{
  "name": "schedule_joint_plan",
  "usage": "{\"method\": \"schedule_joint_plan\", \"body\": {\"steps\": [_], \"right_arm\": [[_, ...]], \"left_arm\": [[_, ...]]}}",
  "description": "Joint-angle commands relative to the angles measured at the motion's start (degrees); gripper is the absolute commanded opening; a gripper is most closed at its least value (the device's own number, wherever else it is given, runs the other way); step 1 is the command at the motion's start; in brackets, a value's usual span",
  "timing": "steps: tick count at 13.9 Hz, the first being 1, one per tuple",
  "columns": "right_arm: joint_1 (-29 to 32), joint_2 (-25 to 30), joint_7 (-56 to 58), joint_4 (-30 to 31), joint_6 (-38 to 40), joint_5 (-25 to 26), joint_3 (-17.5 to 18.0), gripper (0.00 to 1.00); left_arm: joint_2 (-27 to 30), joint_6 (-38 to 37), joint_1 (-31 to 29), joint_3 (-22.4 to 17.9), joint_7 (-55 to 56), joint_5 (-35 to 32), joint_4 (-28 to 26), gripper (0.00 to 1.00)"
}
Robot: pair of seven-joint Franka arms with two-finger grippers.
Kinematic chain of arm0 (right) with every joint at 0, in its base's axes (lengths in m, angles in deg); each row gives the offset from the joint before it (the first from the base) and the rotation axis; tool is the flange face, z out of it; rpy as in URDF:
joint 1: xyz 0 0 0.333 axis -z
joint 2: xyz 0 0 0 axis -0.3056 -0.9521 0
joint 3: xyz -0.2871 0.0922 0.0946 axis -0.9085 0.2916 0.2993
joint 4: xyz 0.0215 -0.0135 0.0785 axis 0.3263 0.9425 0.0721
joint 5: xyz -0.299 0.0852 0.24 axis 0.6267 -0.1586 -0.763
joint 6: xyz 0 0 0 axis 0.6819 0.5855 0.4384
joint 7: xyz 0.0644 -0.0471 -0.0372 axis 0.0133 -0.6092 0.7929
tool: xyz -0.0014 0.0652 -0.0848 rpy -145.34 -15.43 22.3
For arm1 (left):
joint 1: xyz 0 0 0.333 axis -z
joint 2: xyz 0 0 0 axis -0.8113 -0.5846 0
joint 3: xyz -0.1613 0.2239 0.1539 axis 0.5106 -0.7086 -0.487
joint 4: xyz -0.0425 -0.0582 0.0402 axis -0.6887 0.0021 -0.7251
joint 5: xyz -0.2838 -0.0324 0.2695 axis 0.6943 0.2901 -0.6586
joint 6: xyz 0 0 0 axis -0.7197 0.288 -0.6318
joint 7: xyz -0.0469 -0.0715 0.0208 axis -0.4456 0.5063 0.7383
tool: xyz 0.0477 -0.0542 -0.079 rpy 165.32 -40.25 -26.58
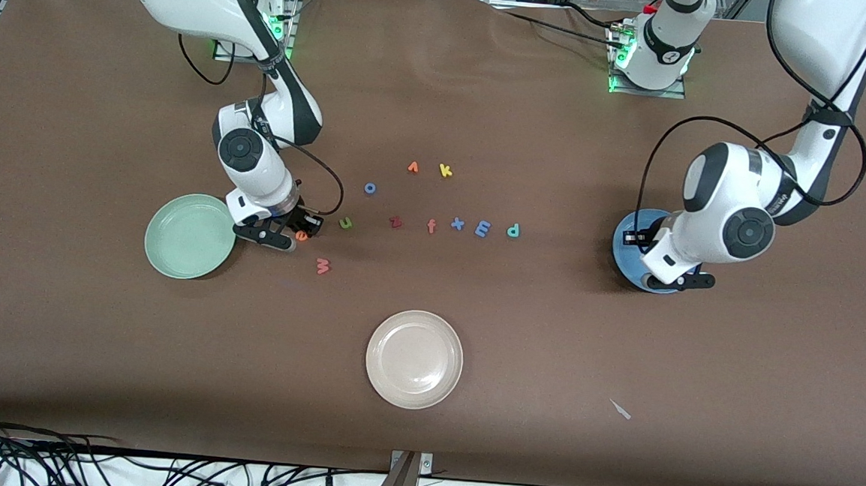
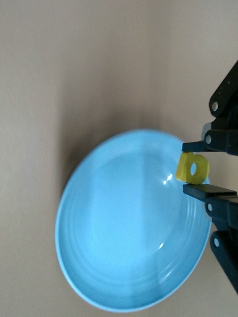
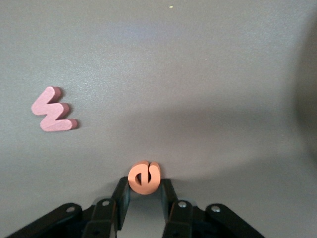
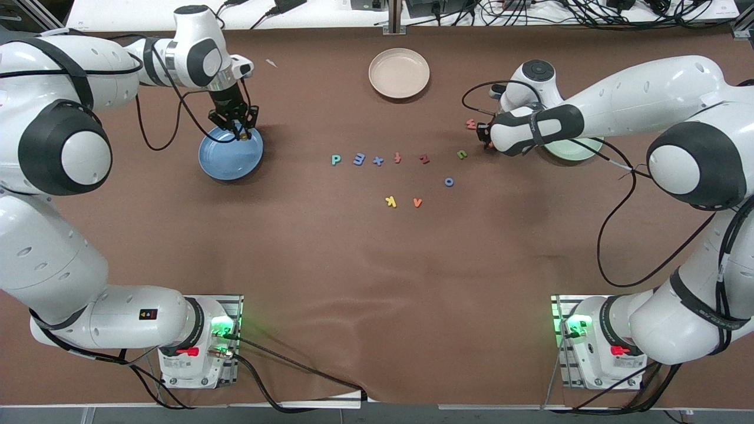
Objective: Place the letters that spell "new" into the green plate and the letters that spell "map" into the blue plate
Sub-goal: 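Carry the yellow a to the blue plate with the left gripper, then drop the orange e on the green plate while the left gripper returns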
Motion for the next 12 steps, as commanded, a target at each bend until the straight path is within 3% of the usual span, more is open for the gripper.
{"method": "schedule_joint_plan", "body": {"steps": [1, 3, 4, 6, 9, 12], "right_arm": [[0.1, -0.8, 1.5, 0.1, -1.8, -0.3, 0.0, 0.32], [0.2, -0.6, 1.8, -0.2, -1.7, -0.4, 0.0, 0.31], [0.2, -0.5, 1.7, -0.4, -1.5, -0.4, 0.0, 0.30], [0.1, -0.4, 1.6, -0.4, -1.5, -0.3, 0.0, 0.28], [0.1, 0.0, 1.9, -2.0, 1.6, -0.3, 0.0, 0.28], [0.2, 1.0, 4.6, -5.2, 8.8, -0.4, -0.9, 0.28]], "left_arm": [[-3.3, 0.5, -1.4, 0.9, -1.7, -3.4, 0.3, 0.31], [-4.5, 0.8, -2.3, 0.9, -1.7, -3.5, 0.3, 0.41], [-4.6, 1.0, -2.6, 0.9, -1.7, -3.4, 0.3, 0.55], [-4.0, 0.6, -2.6, 1.0, -1.7, -3.4, 0.5, 1.00], [0.1, -1.4, -1.5, 2.7, 1.8, -2.5, 0.6, 1.00], [0.9, -1.5, -1.5, 11.1, 15.7, -2.0, 0.6, 1.00]]}}
